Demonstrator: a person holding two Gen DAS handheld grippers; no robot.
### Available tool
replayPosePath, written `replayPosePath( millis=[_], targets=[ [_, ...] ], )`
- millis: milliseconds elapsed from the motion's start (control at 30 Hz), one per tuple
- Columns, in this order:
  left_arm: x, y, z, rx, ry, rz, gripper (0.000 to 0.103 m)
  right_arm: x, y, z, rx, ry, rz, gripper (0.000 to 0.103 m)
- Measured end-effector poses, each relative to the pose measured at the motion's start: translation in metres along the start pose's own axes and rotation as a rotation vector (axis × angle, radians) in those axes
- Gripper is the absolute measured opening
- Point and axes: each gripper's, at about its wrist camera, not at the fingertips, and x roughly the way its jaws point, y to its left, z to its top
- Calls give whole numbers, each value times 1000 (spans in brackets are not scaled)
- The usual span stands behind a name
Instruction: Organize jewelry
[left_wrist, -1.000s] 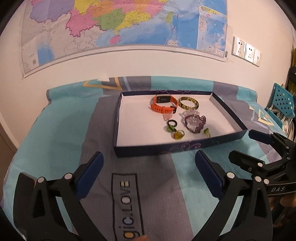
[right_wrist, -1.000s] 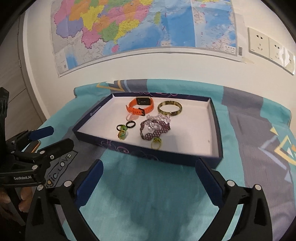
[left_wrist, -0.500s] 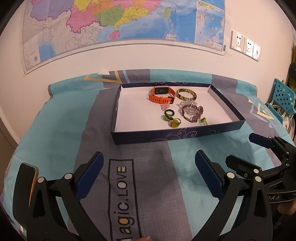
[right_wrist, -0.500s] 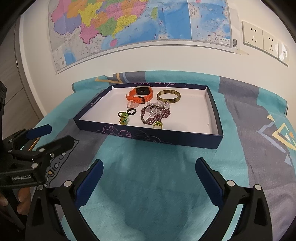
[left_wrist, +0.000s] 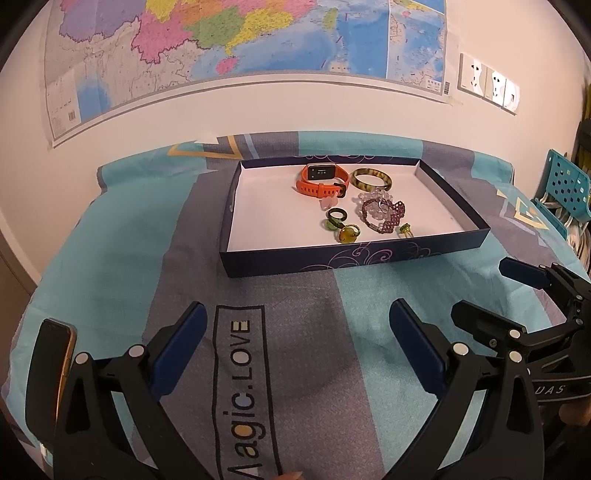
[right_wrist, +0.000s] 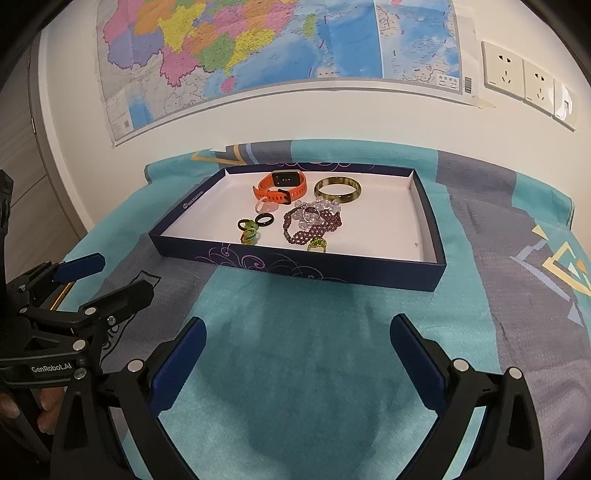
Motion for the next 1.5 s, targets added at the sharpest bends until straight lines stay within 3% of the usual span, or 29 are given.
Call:
replayPosePath(
  millis=[1500],
  targets=[
    [5,2,-1,-8,16,8,97,3,-2,0,9,19,4,96]
  ],
)
